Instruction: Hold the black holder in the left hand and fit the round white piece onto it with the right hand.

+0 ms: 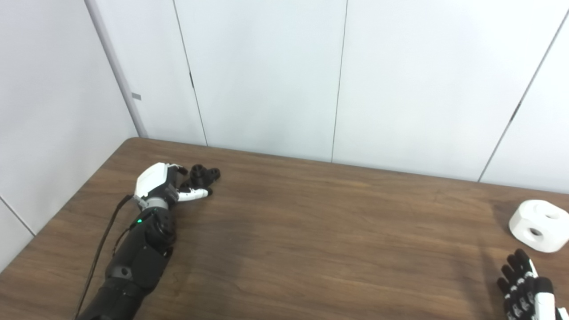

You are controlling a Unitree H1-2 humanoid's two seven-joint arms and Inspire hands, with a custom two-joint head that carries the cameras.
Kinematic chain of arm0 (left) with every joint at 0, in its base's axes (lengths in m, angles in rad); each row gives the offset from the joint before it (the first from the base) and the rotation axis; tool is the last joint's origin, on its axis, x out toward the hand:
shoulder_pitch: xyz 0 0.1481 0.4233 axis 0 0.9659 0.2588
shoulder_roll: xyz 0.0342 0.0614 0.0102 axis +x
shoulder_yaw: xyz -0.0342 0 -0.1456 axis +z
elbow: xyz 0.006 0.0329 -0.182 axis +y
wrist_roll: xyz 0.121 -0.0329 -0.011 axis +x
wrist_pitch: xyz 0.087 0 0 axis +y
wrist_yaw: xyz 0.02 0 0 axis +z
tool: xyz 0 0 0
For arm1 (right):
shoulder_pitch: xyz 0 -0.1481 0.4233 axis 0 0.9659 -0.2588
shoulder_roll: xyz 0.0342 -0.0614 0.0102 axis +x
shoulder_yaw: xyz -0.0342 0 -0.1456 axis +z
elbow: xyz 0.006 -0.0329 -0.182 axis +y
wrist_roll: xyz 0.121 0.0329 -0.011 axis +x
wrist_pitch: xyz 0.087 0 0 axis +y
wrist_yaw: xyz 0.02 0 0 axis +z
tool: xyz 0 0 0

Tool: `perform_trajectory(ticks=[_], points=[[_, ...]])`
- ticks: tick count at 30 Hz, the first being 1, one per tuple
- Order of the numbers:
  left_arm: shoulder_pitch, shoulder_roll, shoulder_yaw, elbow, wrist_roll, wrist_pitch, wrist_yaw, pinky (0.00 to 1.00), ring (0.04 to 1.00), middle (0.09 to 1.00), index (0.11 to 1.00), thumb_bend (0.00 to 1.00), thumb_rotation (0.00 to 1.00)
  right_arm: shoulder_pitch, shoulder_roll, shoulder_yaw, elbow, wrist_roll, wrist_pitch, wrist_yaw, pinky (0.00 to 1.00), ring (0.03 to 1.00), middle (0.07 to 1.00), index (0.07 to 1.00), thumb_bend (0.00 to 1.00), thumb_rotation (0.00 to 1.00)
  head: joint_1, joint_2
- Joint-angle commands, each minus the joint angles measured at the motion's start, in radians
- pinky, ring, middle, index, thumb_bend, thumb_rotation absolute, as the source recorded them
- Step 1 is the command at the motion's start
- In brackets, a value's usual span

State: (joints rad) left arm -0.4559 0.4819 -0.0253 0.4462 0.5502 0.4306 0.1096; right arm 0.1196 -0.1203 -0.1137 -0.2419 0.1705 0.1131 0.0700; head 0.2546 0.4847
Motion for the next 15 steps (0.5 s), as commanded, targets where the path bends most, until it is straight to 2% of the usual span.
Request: perform_trajectory(ticks=[1, 9, 15], points=[[-0.047, 0.044, 0.003, -0.005, 0.014, 0.006, 0.023, 1.00, 1.000, 0.949, 0.787, 0.86, 0.38, -0.016, -0.001, -0.001, -0.039, 0.005, -0.010, 0.000, 1.00, 1.000, 1.000, 1.000, 0.61, 1.00, 0.000, 0.001], [-0.039, 0.050, 0.001, -0.011, 0.011, 0.013, 0.020, 1.00, 1.000, 0.948, 0.783, 0.85, 0.38, -0.015, -0.005, -0.003, -0.043, 0.006, -0.012, 0.003, 1.00, 1.000, 1.000, 1.000, 0.60, 1.00, 0.006, 0.005], [-0.038, 0.052, -0.001, -0.013, 0.010, 0.014, 0.018, 1.00, 0.999, 0.932, 0.768, 0.84, 0.37, -0.015, -0.004, -0.007, -0.048, 0.017, -0.008, 0.004, 1.00, 1.000, 1.000, 1.000, 0.64, 1.00, 0.003, 0.013]])
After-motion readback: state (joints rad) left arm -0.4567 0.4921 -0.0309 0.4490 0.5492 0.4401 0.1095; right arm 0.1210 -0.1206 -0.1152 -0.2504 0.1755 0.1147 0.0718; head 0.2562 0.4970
